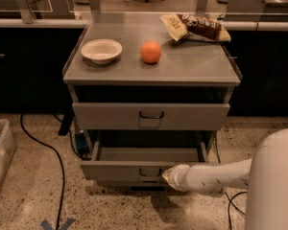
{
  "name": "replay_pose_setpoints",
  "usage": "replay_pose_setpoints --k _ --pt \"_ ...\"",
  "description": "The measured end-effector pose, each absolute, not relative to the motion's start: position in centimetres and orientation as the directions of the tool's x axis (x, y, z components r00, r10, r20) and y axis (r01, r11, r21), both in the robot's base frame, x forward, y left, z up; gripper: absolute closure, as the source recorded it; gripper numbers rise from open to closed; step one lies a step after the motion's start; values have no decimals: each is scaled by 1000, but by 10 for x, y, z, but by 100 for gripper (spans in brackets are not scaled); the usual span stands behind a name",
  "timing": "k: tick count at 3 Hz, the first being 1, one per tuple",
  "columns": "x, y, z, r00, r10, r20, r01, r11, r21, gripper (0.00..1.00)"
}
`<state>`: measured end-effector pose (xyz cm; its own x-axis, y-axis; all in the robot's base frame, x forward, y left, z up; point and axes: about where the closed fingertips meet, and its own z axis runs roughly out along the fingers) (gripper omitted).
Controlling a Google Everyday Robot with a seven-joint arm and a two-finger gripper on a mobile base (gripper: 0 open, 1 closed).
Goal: Close middle drawer
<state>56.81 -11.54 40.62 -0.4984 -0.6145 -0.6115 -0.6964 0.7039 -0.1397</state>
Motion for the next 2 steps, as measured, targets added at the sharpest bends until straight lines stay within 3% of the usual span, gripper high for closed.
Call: replay_pose_setpoints --k 2 --pt "604 -110 402 -480 -614 -626 -686 707 -168 100"
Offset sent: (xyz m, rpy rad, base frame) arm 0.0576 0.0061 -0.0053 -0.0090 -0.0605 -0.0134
